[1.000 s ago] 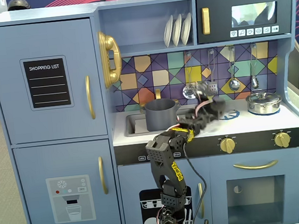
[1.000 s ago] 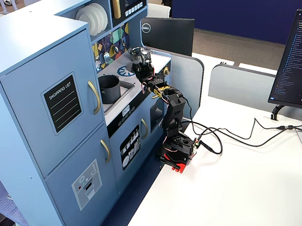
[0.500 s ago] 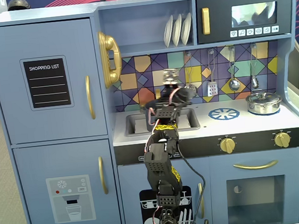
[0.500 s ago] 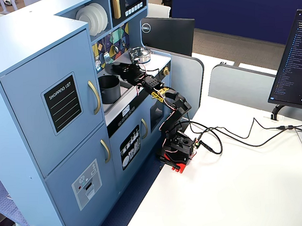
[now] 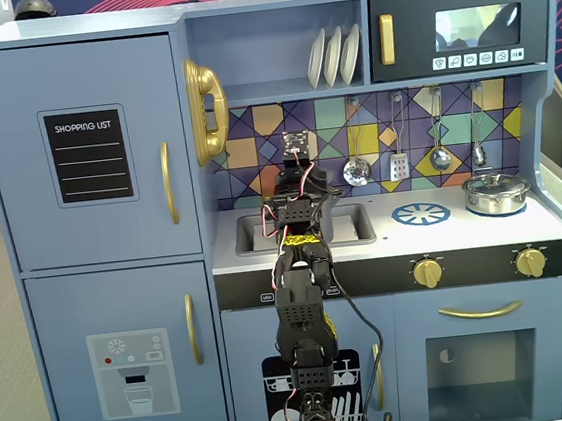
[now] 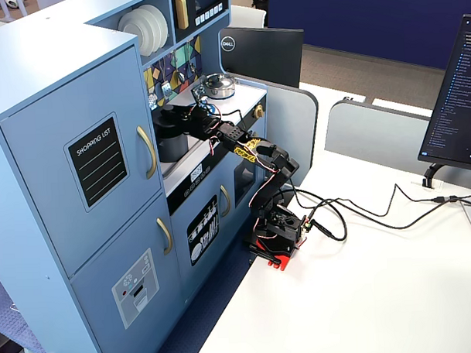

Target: Pick up the lid from the counter and put it on the gray recipient

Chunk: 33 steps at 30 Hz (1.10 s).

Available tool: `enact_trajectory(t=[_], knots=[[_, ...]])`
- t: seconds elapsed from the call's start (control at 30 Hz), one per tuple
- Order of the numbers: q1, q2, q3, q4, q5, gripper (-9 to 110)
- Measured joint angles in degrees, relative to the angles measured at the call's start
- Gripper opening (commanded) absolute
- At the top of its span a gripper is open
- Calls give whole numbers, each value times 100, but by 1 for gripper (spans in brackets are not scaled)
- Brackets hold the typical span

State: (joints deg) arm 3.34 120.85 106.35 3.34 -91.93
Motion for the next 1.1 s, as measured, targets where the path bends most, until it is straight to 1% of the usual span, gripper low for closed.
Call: enact_trajectory(t=[0.2,0.5,1.03,1.1], knots=[[-88,0,264,-18,0,0],[-88,0,650,-352,-70,0],[-105,18,993,-686,-272,0],[-105,79,1046,-712,-290,5]])
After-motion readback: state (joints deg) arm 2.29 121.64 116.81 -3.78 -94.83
